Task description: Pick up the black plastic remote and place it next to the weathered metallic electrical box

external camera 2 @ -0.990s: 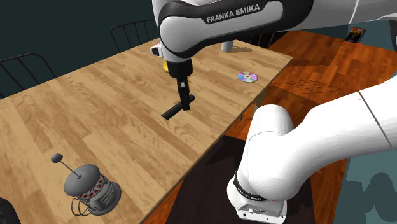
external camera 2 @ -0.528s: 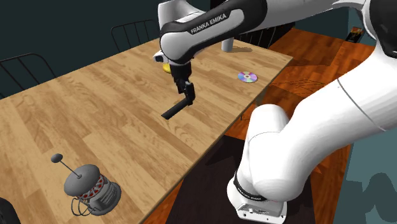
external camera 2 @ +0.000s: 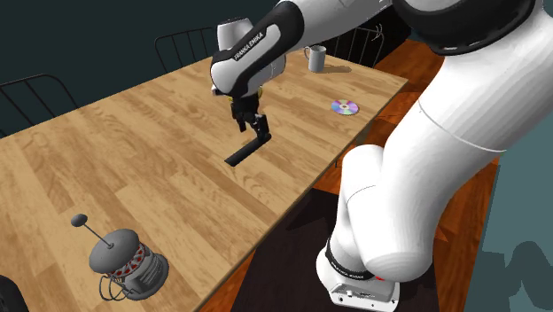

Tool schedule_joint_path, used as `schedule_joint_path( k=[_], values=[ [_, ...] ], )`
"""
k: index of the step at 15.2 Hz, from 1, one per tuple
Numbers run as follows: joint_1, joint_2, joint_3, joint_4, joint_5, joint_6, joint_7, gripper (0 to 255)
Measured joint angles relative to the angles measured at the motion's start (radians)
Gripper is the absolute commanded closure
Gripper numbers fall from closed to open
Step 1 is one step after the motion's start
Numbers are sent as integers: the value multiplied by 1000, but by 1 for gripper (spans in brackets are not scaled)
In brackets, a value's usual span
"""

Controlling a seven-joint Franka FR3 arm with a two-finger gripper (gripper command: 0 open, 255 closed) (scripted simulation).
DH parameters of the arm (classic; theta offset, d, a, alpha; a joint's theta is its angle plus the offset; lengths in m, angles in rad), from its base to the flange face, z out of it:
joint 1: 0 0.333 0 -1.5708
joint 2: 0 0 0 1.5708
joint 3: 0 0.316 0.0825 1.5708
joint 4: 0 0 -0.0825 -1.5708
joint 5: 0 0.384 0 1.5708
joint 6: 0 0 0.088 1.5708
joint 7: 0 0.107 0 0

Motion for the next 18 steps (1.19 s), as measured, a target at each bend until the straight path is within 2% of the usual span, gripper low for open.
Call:
schedule_joint_path(
  k=[6, 12, 13, 18],
  values=[
    [24, 79, -36, -28, 54, 92, -57, 0],
    [27, 92, -41, -34, 64, 109, -65, 0],
    [27, 92, -41, -34, 64, 109, -65, 255],
    [26, 86, -39, -34, 59, 109, -61, 255]
  ],
)
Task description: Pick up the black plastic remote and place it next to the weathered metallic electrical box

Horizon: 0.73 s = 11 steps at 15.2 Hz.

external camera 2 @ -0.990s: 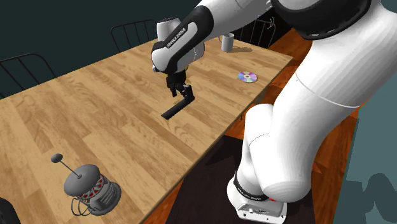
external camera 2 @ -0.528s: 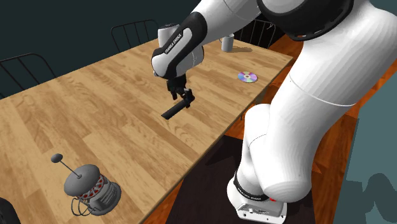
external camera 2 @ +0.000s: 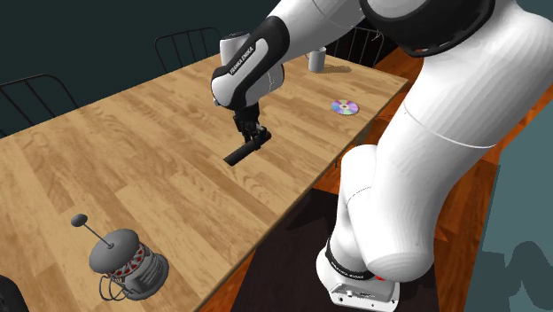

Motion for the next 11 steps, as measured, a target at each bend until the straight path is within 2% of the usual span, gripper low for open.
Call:
schedule_joint_path(
  k=[5, 11],
  values=[
    [1, 2, -1, 1, 3, -1, -3, 255],
    [-17, -67, 26, 27, -48, -83, 38, 255]
  ],
)
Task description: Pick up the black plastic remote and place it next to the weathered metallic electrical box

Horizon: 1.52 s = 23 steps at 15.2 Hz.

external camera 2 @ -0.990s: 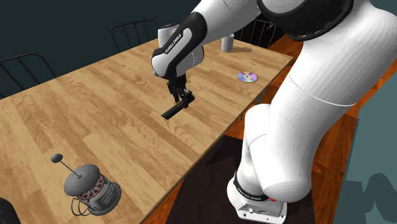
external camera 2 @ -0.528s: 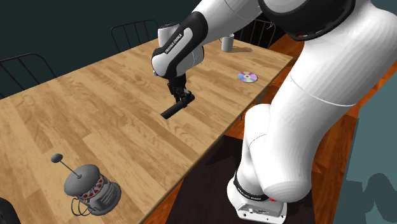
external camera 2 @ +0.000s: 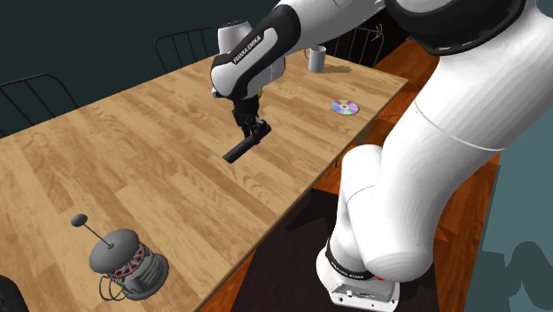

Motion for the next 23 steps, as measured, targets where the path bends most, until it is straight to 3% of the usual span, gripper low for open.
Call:
schedule_joint_path(
  k=[10, 23],
  values=[
    [-29, -108, 57, 66, -54, -158, 46, 255],
    [-41, -187, 121, 182, -66, -346, 71, 255]
  ],
)
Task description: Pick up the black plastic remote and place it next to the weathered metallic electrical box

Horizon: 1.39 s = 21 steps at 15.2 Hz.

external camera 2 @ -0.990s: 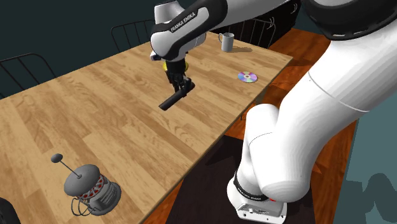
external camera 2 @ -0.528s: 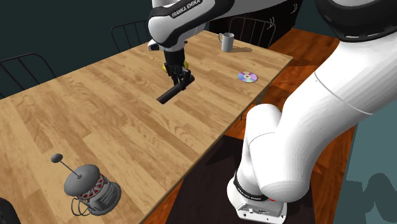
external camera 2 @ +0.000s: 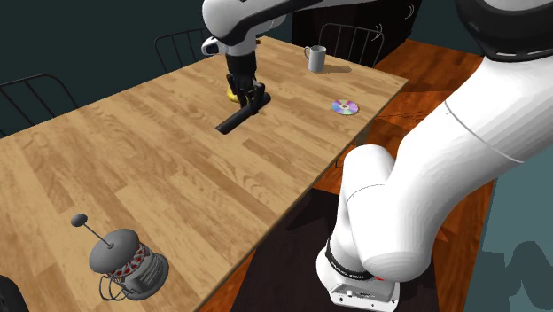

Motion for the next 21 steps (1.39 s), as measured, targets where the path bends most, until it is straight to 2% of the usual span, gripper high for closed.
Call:
schedule_joint_path(
  k=[21],
  values=[
    [10, -21, 62, 263, 26, -285, -9, 255]
  ],
)
